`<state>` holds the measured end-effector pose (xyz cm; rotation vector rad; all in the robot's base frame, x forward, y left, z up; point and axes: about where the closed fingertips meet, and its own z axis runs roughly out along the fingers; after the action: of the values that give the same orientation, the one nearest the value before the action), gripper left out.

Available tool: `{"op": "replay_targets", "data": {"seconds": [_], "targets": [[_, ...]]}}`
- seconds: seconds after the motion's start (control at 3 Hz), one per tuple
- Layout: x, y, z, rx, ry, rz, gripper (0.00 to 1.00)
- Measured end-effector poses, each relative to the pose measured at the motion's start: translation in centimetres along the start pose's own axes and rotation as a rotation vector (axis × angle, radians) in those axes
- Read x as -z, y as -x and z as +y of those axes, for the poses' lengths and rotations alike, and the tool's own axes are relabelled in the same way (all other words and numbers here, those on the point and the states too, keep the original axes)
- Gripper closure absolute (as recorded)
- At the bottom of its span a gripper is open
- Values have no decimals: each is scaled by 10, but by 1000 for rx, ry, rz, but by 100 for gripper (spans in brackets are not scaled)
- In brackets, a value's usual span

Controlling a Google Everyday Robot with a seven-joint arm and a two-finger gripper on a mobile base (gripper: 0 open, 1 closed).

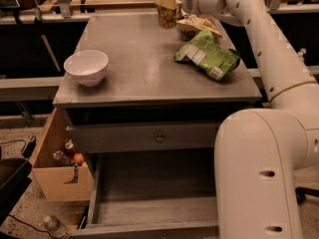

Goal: Pick orange can from middle drawer and place on counter

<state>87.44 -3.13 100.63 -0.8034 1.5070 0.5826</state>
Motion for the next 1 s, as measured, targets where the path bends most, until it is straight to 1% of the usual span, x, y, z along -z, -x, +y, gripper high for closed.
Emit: {"op": "replay_targets", "data": {"seconds": [0.33, 0.67, 1.0], "targets": [[-35, -19, 17, -47, 54, -16, 100], [-71, -45, 36, -108, 117, -25, 100], [-92, -65, 49, -147, 152, -18, 100]]}}
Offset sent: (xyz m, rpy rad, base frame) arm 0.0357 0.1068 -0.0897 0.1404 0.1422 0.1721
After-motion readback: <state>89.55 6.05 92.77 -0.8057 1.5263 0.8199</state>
